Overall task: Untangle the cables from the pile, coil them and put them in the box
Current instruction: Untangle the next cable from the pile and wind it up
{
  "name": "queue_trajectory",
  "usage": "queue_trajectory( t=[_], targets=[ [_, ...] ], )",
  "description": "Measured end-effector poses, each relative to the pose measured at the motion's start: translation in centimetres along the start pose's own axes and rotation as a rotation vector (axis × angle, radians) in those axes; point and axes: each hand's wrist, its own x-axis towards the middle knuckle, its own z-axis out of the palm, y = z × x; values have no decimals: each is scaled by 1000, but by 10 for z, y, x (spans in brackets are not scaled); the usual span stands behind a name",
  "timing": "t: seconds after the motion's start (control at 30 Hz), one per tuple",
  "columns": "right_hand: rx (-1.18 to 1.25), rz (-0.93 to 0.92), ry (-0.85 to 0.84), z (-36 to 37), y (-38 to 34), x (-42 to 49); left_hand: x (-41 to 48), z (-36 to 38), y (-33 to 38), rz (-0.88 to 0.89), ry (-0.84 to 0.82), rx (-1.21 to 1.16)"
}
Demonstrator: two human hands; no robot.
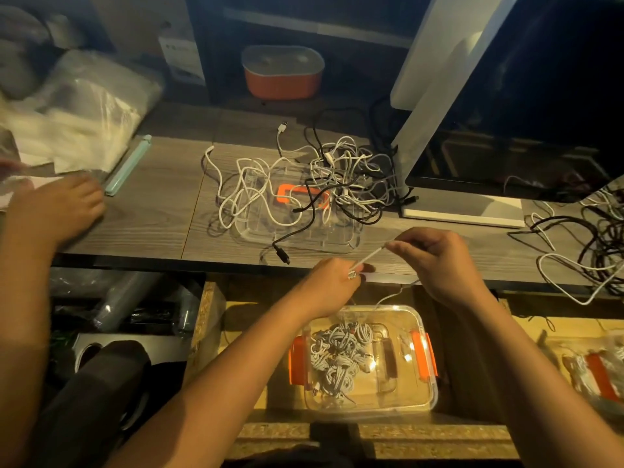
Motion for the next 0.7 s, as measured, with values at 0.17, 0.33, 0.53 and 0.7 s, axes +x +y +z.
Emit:
queue_trajectory(
  t=[0.17,0.33,0.53,0.7],
  targets=[
    [149,89,36,8,9,-2,-9,2,5,94,-91,-732],
    [-22,100,-263,37,5,-18,-6,-4,23,250,62,-1082],
    [-205,-38,-364,64,2,-26,13,-13,28,192,524,-593],
    [-306,-97,-284,52,-1,-22,24,-13,4,164,469,344]
  ],
)
